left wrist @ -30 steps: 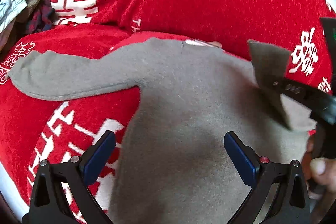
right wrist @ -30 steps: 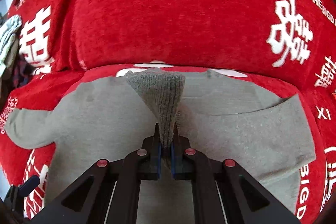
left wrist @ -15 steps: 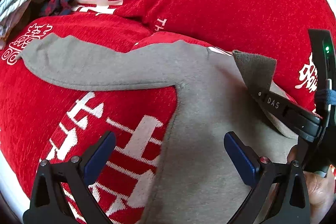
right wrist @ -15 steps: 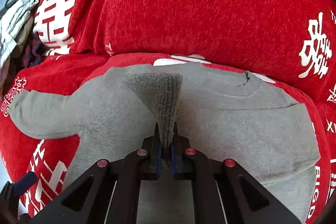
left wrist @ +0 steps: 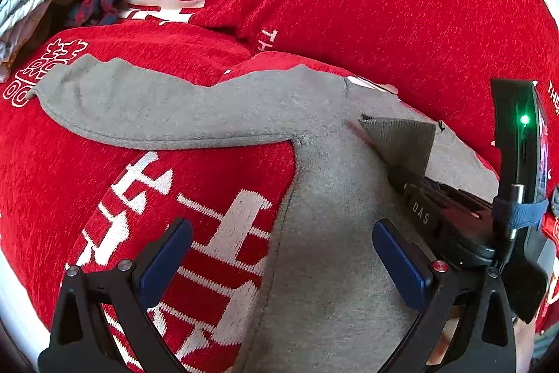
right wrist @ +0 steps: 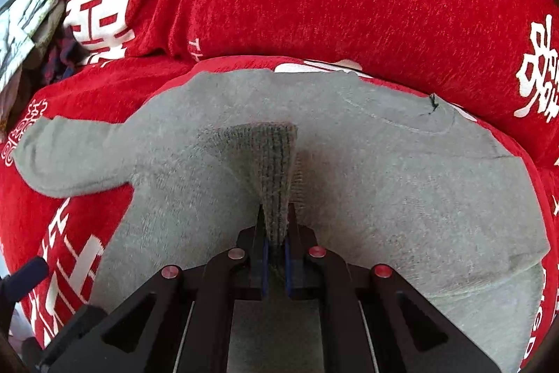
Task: Fold small clothes
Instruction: 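Lay the sleeve onto the sweater body and open the right gripper, then withdraw the right gripper while moving the left gripper toward the other sleeve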
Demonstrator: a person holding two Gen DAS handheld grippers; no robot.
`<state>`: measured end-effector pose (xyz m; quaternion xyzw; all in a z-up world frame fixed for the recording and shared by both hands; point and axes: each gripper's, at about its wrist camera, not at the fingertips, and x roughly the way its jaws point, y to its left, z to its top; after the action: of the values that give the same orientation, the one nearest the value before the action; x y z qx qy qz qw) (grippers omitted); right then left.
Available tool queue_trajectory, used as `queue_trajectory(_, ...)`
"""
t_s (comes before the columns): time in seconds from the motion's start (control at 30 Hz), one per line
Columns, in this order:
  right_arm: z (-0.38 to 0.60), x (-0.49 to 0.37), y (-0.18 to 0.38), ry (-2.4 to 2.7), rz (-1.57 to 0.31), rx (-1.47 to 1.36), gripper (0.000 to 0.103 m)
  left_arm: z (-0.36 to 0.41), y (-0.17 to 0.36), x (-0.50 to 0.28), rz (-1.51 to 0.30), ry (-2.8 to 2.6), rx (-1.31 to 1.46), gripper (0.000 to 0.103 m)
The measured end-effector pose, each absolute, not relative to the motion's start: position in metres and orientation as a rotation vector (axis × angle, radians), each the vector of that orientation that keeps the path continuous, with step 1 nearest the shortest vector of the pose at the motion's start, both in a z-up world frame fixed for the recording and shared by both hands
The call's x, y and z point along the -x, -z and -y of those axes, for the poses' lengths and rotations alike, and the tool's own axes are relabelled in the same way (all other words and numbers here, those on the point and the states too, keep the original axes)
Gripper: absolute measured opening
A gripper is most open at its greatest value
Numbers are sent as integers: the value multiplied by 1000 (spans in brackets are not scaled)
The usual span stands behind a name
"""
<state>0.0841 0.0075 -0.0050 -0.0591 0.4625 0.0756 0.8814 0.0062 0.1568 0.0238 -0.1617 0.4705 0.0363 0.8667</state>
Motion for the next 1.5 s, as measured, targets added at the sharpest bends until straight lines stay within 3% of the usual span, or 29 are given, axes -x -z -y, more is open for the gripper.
queue_trajectory(0.17, -4, -84, 4, -186, -973, 97, 12, -157, -28, -7, -982, -76, 337, 103)
queue_trajectory(0.23, -1, -87, 1, -217, -989, 62, 24, -158, -32, -8, -973, -74, 345, 103)
queue_trajectory(0.3, 3, -88, -3, -260, -1001, 21, 54, -159, -37, -9, -964, -80, 348, 103)
queue_trajectory(0.33, 7, -86, -9, -272, -983, 5, 58, -159, -40, -10, -961, -83, 348, 103)
queue_trajectory(0.6, 75, -76, -44, -229, -881, -104, 59, -137, -49, -27, -974, -46, 360, 103)
queue_trajectory(0.83, 134, -76, -25, 5, -928, -48, 59, -66, -56, -46, -997, 85, 260, 103)
queue_trajectory(0.97, 172, -81, -3, 98, -972, -108, 59, -28, -43, -65, -1054, 172, 211, 103)
queue_trajectory(1.17, 201, -97, -18, 192, -932, -94, 59, -21, -7, -90, -1156, 131, 183, 103)
queue_trajectory(1.3, 231, -131, -10, 294, -981, -165, 60, -16, 1, -84, -1123, 108, 93, 103)
queue_trajectory(1.5, 243, -189, 8, 288, -1044, -121, 80, -15, 3, -76, -1062, 102, 70, 103)
